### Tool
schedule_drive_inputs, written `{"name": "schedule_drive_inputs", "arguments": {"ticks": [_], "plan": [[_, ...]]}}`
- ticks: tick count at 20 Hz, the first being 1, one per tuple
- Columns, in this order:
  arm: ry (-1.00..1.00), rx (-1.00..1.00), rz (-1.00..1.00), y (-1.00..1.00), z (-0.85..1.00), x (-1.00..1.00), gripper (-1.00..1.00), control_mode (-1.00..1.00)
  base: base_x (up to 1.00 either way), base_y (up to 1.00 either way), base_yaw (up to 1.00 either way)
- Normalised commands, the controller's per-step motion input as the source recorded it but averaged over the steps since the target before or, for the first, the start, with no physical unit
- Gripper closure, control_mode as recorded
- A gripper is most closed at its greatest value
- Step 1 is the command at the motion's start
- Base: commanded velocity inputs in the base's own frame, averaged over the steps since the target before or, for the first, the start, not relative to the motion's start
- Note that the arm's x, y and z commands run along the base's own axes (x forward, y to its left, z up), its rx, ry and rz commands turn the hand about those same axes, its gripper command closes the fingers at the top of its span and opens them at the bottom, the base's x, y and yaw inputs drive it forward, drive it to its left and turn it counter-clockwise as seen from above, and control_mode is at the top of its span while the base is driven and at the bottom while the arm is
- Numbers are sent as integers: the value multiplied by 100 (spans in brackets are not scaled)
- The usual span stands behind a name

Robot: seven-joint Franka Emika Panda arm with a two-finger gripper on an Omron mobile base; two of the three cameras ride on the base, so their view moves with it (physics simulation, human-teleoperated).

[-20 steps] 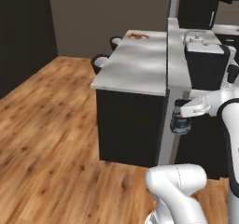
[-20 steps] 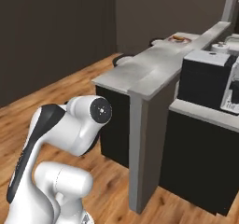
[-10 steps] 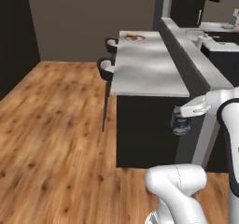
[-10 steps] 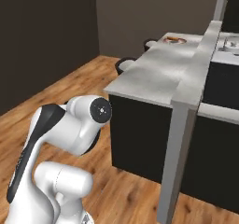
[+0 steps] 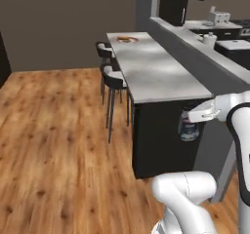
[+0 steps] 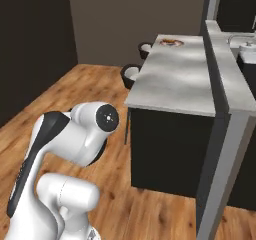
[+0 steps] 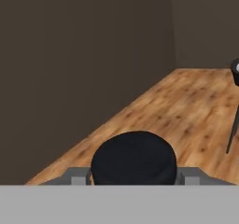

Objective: Move the hot dog bun to the plate on the dining table and place the condiment next to that plate. Then navigate to the fridge and take the sausage and place it on the plate as well.

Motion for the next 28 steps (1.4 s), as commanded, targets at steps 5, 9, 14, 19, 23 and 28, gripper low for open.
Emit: {"name": "schedule_drive_inputs", "arguments": {"ticks": [5, 9, 14, 19, 23, 28], "plan": [[0, 0, 0, 0, 0, 0, 100, 100, 59, 100, -39], [0, 0, 0, 0, 0, 0, 100, 100, 83, 100, -32], [0, 0, 0, 0, 0, 0, 100, 100, 96, 100, -27], [0, 0, 0, 0, 0, 0, 100, 100, 97, 100, -26], [0, 0, 0, 0, 0, 0, 100, 100, 98, 100, -25], [0, 0, 0, 0, 0, 0, 100, 100, 97, 100, -25]]}}
